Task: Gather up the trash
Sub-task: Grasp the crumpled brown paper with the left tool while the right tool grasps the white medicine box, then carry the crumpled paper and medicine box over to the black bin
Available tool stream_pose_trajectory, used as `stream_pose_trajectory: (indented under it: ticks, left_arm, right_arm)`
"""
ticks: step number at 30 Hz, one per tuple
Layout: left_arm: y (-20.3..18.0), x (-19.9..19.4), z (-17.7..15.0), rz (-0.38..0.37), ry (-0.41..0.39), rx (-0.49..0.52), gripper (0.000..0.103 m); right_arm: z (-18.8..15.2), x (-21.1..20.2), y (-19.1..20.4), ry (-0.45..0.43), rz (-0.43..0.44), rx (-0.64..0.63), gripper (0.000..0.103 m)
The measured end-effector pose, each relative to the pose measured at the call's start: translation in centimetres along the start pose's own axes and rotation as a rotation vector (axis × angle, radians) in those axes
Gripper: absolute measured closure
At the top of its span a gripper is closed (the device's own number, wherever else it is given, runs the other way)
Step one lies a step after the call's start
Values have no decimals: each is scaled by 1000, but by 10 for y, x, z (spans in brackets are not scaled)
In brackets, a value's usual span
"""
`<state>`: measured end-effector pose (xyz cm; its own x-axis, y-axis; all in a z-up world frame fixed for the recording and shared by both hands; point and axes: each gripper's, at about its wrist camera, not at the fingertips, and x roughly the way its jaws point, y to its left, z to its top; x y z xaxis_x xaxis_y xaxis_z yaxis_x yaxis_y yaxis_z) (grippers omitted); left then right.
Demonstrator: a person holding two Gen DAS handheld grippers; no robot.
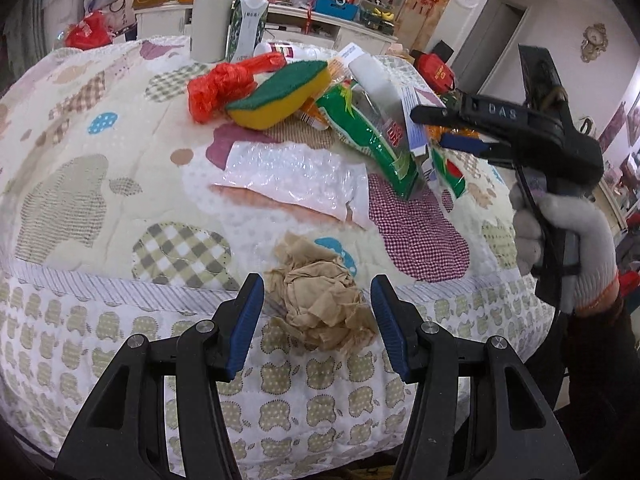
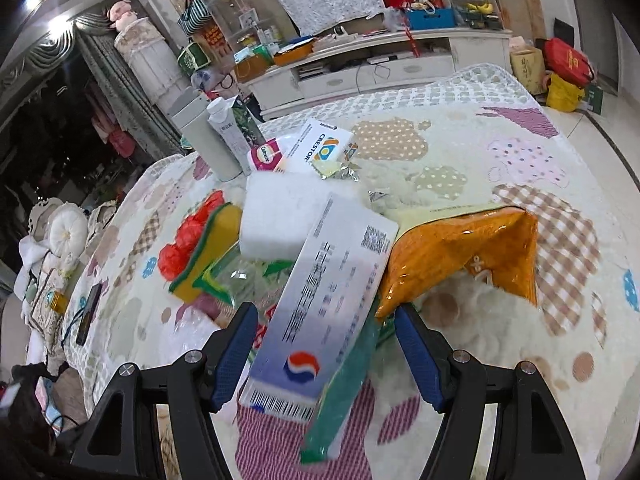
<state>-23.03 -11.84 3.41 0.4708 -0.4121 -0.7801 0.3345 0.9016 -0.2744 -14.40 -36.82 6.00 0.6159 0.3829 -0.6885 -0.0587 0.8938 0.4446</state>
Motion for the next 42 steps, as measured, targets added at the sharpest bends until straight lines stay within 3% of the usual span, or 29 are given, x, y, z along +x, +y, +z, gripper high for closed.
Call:
stream_pose_trajectory:
  ticks: [5, 6, 8, 10, 12, 21, 24, 30, 36, 42]
  left_arm:
    - [-3, 14, 2, -3, 21, 0, 49]
    - [-3, 15, 2, -2, 23, 0, 49]
    - [-1, 18, 2, 3, 18, -4, 49]
    - [1, 18, 4, 3, 10, -9, 52]
    - [2, 18, 6, 2, 6, -13, 65]
    - [-2, 11, 16, -18, -33, -6, 69]
    - [-4, 8, 17, -31, -43, -10, 69]
    - [-11, 5, 17, -32, -53, 0, 69]
    - [-22, 17, 13, -29, -30, 22, 69]
    - [-29, 24, 11, -28, -9, 36, 69]
  right_arm:
    - [7, 13, -8, 28, 3, 29, 35]
    - [7, 14, -9, 28, 5, 30, 37]
    - [7, 13, -7, 14, 7, 7, 53]
    - [6, 11, -3, 9, -1, -19, 53]
    - [5, 4, 2, -3, 3, -43, 54]
    - [-3, -55, 18, -69, 116, -108, 54]
    - [-13, -59, 24, -21, 130, -144, 54]
    - [-58, -55, 29, 93, 65, -243, 54]
    - [-91, -40, 10, 189, -2, -231, 54]
    - [-98, -32, 8, 170, -51, -223, 54]
